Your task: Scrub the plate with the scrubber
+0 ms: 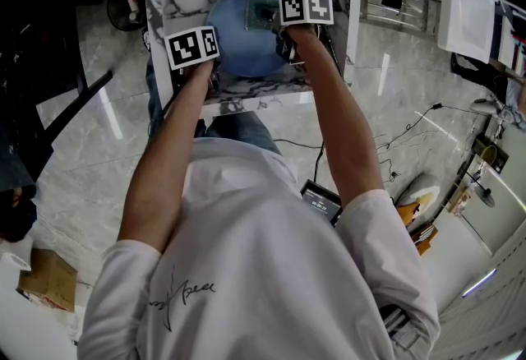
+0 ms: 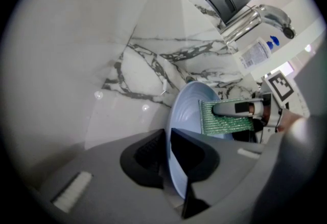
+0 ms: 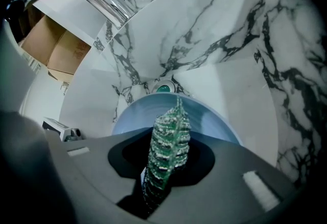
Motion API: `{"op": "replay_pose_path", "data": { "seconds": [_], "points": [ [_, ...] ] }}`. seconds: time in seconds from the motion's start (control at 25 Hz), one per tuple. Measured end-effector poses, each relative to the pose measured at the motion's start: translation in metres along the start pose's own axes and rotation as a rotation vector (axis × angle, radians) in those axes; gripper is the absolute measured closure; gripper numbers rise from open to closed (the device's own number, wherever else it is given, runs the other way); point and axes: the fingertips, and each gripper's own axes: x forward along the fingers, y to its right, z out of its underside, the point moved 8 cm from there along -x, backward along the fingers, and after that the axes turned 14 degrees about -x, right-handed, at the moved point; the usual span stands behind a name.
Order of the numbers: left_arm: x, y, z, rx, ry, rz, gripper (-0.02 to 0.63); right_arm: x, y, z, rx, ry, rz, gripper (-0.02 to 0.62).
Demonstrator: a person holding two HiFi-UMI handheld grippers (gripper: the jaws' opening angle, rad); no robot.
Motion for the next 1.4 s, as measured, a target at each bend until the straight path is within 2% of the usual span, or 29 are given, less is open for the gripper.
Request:
{"op": "replay_pose_path", "data": {
  "seconds": [0.92,1.4],
  "points": [
    [-0.001,0.000,0.000,0.005,0.002,0.002,0.512,-0.023,0.022,0.007,-0.057,-0.042,0.107,0.525],
    [-0.001,0.001,-0.001,0.003,0.000,0.002,0.512,-0.043,0.031,0.018,-0.136,-0.087,0.251,0.525]
  ]
}}
